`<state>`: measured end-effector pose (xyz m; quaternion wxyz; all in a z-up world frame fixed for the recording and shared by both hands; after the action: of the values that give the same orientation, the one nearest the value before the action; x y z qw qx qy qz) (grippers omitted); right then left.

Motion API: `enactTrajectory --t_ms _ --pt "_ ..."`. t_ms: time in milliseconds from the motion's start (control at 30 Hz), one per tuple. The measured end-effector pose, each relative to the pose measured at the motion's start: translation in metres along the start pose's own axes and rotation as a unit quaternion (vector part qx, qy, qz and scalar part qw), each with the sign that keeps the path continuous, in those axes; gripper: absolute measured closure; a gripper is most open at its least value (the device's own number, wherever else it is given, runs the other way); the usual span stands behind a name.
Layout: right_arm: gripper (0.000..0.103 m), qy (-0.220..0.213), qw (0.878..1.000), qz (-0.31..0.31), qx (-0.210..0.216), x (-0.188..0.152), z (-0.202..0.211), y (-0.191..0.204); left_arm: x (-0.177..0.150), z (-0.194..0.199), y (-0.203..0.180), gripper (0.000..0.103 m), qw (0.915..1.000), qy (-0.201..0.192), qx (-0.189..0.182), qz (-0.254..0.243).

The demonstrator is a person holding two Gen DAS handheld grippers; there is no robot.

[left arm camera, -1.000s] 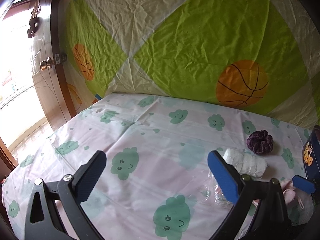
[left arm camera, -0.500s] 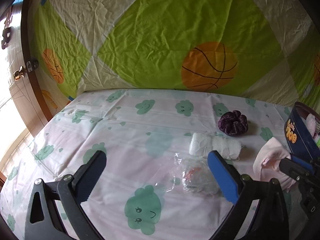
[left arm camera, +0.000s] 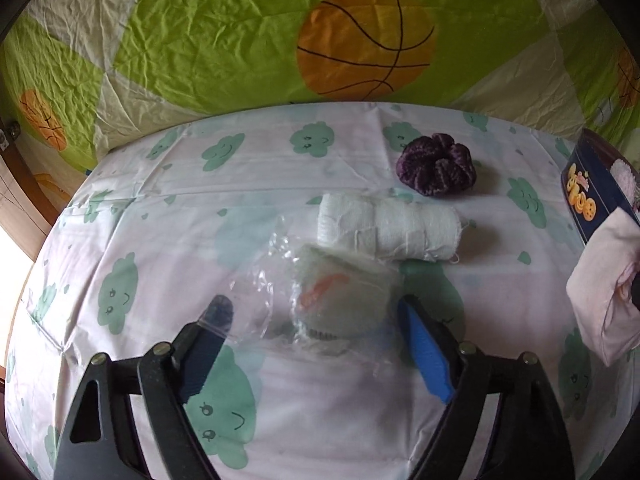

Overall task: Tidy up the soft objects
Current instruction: 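Grasp the clear plastic bag with the left tool while the right tool holds the pink cloth, then carry the plastic bag with the left tool while the right tool carries the pink cloth over the tin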

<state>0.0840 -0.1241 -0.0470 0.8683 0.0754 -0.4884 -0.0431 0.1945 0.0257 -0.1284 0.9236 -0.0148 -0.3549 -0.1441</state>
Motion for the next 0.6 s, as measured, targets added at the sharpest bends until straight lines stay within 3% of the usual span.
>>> enactTrajectory --t_ms 100,167,233,400,600 --pt "0.091 0.001 1.0 0.007 0.0 -0.002 -0.002 0.004 0.001 0.002 -0.005 0.041 0.9992 -0.001 -0.038 0.009" --pt "0.091 -0.001 1.0 0.013 -0.002 -0.003 -0.002 0.006 0.002 0.004 -0.005 0.068 0.9993 -0.007 -0.036 0.01" --pt "0.091 -0.003 1.0 0.017 -0.004 -0.003 -0.001 0.008 0.003 0.006 -0.002 0.087 0.9997 -0.011 -0.02 0.011" --pt "0.091 -0.009 1.0 0.017 -0.006 -0.004 -0.002 0.005 0.008 0.019 0.008 0.09 0.9977 -0.042 -0.037 0.038" --pt "0.091 -0.041 0.999 0.01 -0.004 0.005 0.008 0.003 0.018 0.054 0.018 0.09 0.9885 -0.132 -0.034 0.065"
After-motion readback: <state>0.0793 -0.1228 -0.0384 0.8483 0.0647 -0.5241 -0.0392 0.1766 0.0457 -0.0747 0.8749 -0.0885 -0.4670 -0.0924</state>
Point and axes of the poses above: each gripper's, at about its wrist camera, not at the fingertips, and z roughly against the way its jaws point, y to its left, x to its top, the point moved 9 cm from there along -z, roughly the way its jaws point, and after that the axes turned 3 degrees about -y, right-handed, at the moved point
